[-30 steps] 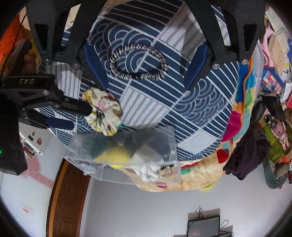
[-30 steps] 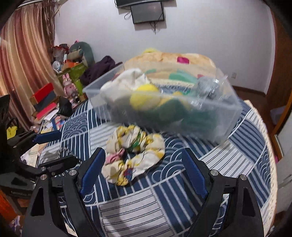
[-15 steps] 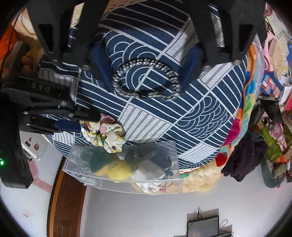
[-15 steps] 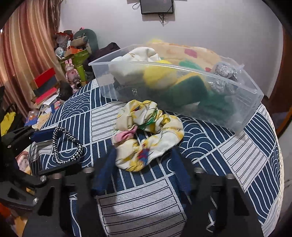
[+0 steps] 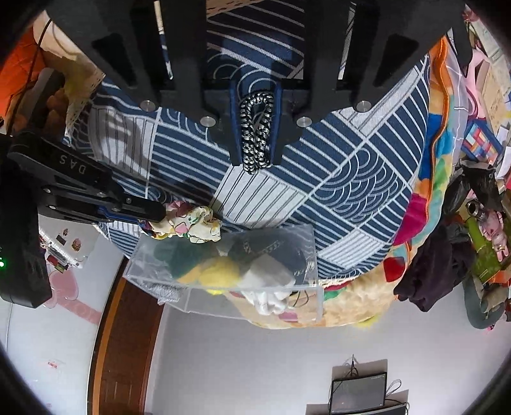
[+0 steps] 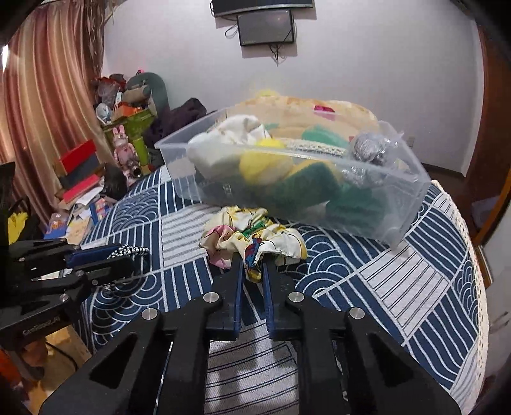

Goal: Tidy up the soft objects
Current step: 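Place the bracelet with the left tool into the box while the right tool releases the scrunchie there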

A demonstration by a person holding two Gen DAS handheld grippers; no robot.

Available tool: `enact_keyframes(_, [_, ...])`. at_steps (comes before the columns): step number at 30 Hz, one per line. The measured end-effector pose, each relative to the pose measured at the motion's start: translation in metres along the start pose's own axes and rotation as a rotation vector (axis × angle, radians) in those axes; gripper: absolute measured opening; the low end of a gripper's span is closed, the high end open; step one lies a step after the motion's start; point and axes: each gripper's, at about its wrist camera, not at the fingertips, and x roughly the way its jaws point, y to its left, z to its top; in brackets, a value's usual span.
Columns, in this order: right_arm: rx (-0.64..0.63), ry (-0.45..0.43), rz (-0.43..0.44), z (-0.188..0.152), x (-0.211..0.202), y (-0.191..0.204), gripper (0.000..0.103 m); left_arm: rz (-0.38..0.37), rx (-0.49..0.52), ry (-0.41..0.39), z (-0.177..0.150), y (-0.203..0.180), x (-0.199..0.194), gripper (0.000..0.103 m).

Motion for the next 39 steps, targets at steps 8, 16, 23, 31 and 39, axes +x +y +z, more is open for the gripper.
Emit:
enact_keyframes(8, [0.020,-0.074,0.000,0.011,-0.020,-0.003,0.010,-0.014,-0.009,-0.069,0.021,-0.004,-0.011,0.016])
enact_keyframes(16, [0.012,-0.174,-0.042,0.029,-0.046,-0.006,0.010,-0.015,-0.003,-0.153,0.056,-0.008,-0.020,0.016])
enact_keyframes(23, [0.009,-0.251,-0.086,0.051,-0.057,-0.012,0.010,-0.012,-0.005,-0.226,0.093,-0.010,-0.021,0.016])
enact_keyframes(31, [0.020,-0.276,-0.120,0.075,-0.044,-0.022,0.010,0.003,-0.004,-0.255,0.124,-0.016,0.002,0.016])
enact_keyframes(39, [0.071,-0.217,-0.122,0.084,-0.010,-0.032,0.010,-0.010,-0.015,-0.183,0.135,-0.016,0.052,0.016])
